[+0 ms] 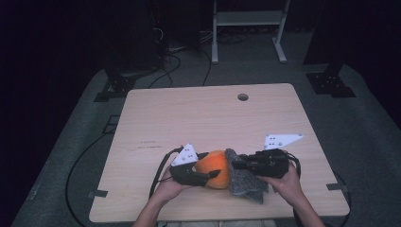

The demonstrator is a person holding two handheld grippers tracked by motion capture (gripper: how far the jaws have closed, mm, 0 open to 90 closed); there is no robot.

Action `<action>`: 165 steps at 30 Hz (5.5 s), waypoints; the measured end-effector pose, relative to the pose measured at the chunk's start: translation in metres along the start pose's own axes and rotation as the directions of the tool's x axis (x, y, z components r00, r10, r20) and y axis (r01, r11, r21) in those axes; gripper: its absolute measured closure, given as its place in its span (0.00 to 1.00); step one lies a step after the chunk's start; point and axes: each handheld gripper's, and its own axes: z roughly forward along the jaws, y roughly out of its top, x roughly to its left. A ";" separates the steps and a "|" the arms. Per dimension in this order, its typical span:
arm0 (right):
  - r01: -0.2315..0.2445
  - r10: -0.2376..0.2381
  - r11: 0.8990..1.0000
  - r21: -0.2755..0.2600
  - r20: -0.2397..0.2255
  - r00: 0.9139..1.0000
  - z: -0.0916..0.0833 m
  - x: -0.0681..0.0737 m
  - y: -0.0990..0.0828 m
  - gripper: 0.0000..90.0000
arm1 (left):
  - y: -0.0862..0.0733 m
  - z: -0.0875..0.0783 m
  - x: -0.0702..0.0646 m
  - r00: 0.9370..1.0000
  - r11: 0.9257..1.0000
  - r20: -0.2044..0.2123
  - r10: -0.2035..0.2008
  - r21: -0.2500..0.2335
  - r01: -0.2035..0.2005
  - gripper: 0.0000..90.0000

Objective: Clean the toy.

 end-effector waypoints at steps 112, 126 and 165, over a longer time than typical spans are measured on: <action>0.061 -0.093 0.967 0.245 0.120 0.988 -0.016 -0.015 -0.011 0.88 | -0.021 0.029 -0.027 0.979 0.982 0.084 0.186 0.020 -0.188 0.34; -0.015 -0.002 0.978 0.207 0.084 0.996 -0.023 -0.032 -0.021 0.88 | -0.023 0.025 -0.019 0.980 0.985 0.103 0.168 0.019 -0.171 0.33; -0.055 0.043 0.987 0.151 0.083 0.996 -0.018 -0.033 -0.029 0.87 | -0.030 0.031 -0.002 0.993 0.997 0.087 0.080 0.008 -0.081 0.17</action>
